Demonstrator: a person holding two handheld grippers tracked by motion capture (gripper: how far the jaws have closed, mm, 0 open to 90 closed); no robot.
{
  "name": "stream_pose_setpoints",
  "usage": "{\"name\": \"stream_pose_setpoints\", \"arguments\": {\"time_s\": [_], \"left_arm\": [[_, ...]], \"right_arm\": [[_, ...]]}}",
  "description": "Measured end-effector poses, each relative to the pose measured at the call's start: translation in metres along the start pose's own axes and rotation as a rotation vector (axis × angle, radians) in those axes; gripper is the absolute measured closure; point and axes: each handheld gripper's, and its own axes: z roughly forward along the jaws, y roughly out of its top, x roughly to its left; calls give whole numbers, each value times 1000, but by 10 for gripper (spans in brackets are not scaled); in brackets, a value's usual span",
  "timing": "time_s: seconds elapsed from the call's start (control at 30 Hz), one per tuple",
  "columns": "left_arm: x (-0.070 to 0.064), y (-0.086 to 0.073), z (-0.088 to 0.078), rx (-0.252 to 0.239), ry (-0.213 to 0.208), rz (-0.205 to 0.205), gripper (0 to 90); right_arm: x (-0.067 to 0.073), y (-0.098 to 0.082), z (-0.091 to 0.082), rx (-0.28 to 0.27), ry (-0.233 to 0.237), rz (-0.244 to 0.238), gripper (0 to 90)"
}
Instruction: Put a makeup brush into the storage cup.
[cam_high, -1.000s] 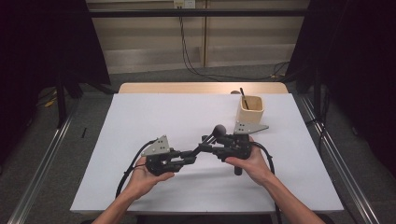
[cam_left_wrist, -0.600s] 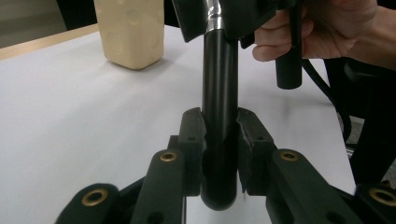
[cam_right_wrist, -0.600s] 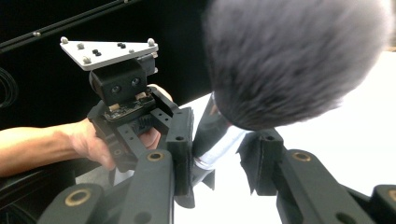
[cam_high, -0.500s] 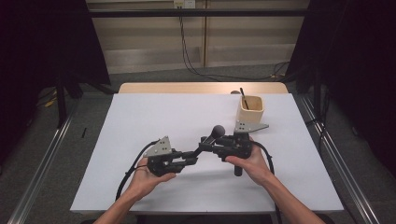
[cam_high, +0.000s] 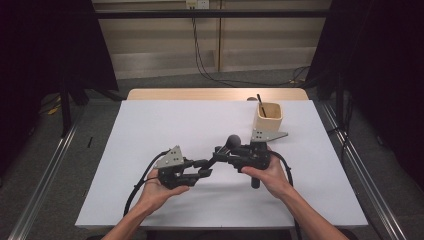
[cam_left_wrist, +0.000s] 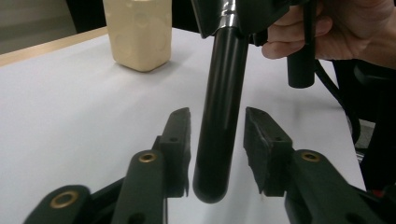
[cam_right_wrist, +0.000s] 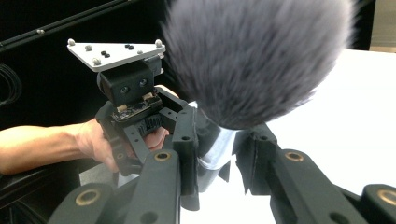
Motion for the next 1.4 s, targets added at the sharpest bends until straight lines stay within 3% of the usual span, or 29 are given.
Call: {"name": "stream_pose_setpoints", "arguments": {"time_s": [0.27,0.5,0.67,0.73,0.8,0.97,1.1,1.4], "left_arm": [[0,-1,-5,-2,36,-17,451],[-1,0,-14,-26,105,-32,256],[-2,-1,-24,-14,153,-44,155],[-2,-2,-28,3,172,-67,98],[-1,-3,-33,12,188,-89,82],[0,-6,-47,1,225,-84,44],[5,-6,-57,-21,255,-102,17],[2,-11,-75,-29,301,-80,19]], "right_arm": [[-2,1,-5,6,-24,-4,711],[-4,2,-9,16,-60,-18,711],[-3,3,-13,27,-72,-19,711],[-3,3,-15,31,-74,-23,711],[-4,3,-17,40,-80,-18,711],[-5,3,-21,51,-97,-19,711],[-6,3,-24,55,-108,-17,711],[-7,5,-34,64,-136,-19,712]]}}
